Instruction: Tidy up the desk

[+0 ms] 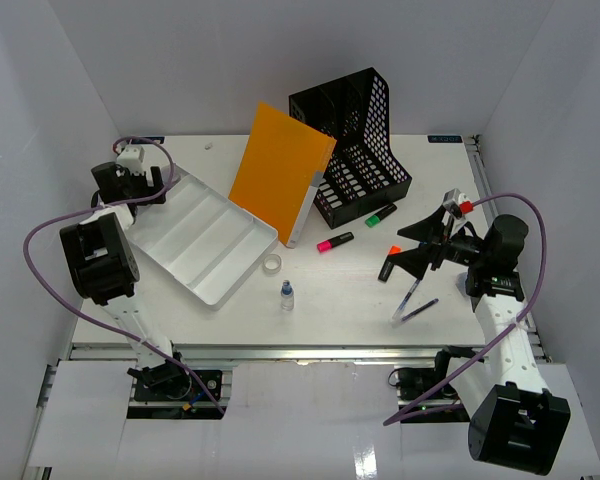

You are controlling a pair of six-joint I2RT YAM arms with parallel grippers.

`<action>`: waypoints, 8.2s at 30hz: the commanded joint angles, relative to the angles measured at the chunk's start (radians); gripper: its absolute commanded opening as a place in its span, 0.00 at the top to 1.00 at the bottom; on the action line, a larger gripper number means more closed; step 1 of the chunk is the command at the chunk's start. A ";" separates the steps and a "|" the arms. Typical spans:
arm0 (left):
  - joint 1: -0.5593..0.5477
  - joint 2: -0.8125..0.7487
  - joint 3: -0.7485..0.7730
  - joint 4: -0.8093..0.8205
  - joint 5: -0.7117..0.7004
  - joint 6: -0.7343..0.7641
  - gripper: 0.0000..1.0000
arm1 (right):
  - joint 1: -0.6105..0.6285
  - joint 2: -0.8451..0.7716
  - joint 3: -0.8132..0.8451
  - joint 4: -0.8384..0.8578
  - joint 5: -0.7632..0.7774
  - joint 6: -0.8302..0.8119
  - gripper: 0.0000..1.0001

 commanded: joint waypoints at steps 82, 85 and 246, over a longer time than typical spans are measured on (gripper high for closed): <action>-0.194 -1.014 -0.787 0.154 0.578 -0.809 0.02 | -0.155 0.664 0.316 -0.956 1.240 -2.238 0.68; -0.250 -1.019 -0.786 0.174 0.589 -0.809 0.02 | -0.163 0.647 0.362 -0.961 1.205 -2.162 0.74; -0.014 -0.710 -0.262 -0.436 -0.204 -0.964 1.00 | 0.256 -0.069 0.044 -0.197 0.291 -0.362 0.10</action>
